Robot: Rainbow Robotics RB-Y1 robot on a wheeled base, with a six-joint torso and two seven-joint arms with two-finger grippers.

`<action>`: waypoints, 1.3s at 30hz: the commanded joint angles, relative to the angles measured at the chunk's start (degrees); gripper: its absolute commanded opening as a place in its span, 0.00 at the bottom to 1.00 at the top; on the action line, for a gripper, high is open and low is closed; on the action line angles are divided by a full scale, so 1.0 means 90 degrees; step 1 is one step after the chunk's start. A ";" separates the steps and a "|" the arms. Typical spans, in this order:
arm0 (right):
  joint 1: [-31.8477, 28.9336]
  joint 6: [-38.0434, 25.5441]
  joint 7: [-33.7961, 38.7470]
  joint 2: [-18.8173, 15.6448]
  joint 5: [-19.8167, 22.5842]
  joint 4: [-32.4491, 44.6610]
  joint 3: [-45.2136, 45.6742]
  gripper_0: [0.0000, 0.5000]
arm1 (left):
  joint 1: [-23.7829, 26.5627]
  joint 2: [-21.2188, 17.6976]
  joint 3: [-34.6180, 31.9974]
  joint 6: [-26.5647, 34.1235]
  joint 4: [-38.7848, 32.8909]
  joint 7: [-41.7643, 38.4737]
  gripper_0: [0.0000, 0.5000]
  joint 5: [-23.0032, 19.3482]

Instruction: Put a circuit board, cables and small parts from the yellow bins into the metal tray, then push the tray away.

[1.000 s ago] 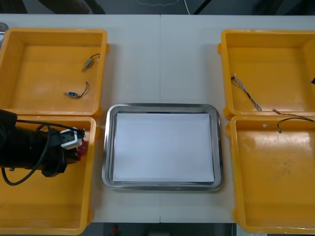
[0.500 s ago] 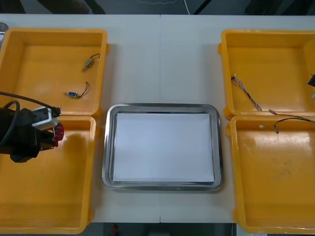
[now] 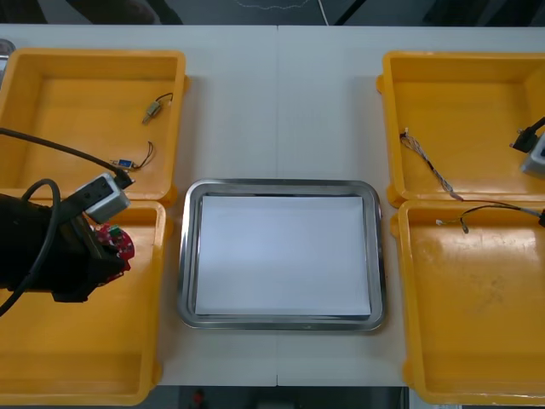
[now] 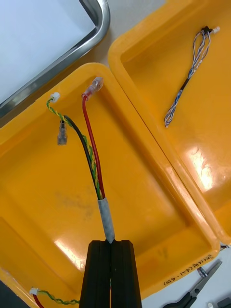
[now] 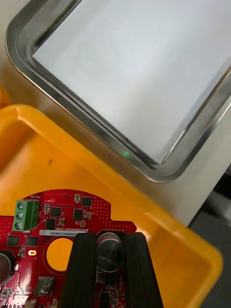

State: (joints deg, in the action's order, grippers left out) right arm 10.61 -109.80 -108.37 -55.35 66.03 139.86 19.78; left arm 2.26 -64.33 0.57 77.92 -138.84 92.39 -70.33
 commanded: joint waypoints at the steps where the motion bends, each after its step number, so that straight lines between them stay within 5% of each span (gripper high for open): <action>1: 0.0227 -0.0022 0.0225 -0.0120 -0.0012 0.0154 -0.0098 0.00 | 0.0794 0.0067 0.0620 0.0170 -0.0403 -0.0090 0.00 0.0198; 6: 0.0227 -0.0022 0.0225 -0.0120 0.0027 0.0154 -0.0107 0.00 | 0.1545 0.0155 0.1558 0.0268 -0.0676 -0.1271 0.00 0.0969; 13: 0.0227 -0.0022 0.0196 -0.0120 0.0027 0.0154 -0.0107 0.00 | 0.2795 0.0819 0.3286 0.0737 -0.0803 -0.3000 0.00 0.2248; 30: 0.0217 -0.0022 0.0196 -0.0120 0.0134 0.0154 -0.0117 0.00 | 0.3772 0.1942 0.5220 0.0493 0.0232 -0.4103 0.00 0.3547; 39: 0.0227 -0.0022 0.0215 -0.0120 0.0144 0.0154 -0.0117 0.00 | 0.3801 0.2069 0.5767 -0.0142 0.1013 -0.4220 0.00 0.3830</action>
State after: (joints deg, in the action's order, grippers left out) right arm 11.41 -109.83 -108.37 -55.35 66.74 139.96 19.26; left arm 34.62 -46.69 51.02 78.48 -130.61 58.13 -36.86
